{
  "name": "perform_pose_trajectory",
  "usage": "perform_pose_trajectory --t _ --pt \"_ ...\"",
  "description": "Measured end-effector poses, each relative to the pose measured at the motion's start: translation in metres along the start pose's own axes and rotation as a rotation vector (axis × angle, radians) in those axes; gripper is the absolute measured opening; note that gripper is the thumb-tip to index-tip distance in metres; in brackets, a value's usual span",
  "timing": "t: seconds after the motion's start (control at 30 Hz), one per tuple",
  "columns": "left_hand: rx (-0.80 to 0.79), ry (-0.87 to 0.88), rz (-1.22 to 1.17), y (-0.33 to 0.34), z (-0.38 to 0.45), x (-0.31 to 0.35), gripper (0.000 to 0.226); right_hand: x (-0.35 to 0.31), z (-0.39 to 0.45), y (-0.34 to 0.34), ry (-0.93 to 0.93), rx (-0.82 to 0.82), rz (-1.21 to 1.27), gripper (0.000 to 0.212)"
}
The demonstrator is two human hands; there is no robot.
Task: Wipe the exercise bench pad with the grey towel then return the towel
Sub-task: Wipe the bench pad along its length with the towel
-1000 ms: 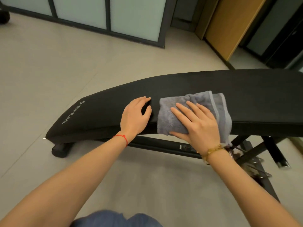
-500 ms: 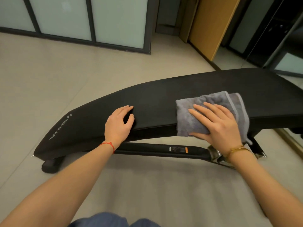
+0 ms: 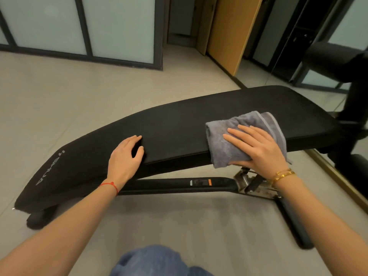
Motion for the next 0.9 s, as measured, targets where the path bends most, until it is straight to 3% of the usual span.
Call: perform_pose_trajectory --t 0.17,0.37,0.47,0.67,0.9 --pt "-0.046 0.051 0.065 0.006 0.002 0.04 0.051 -0.002 0.0 0.001 0.131 0.041 -0.016 0.066" --pt "-0.122 0.158 0.049 0.042 0.028 0.125 0.053 -0.03 0.019 0.012 -0.038 0.017 -0.004 0.064" --pt "-0.134 0.163 0.032 0.053 0.037 0.153 0.053 0.01 -0.009 0.004 -0.052 0.004 -0.013 0.063" --pt "-0.177 0.222 0.056 0.078 0.042 0.202 0.056 0.111 -0.066 -0.015 0.205 -0.052 0.014 0.073" --pt "-0.132 0.214 0.047 0.081 0.042 0.202 0.054 0.064 -0.043 -0.011 0.2 0.059 -0.033 0.07"
Point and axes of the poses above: each hand's wrist, its own z-axis towards the middle knuckle, its own y-axis out of the palm, x = y × z, the point moved 8 cm from there along z, towards the middle knuckle, and after that the axes turned 9 degrees about -x, right-handed, at the moved point
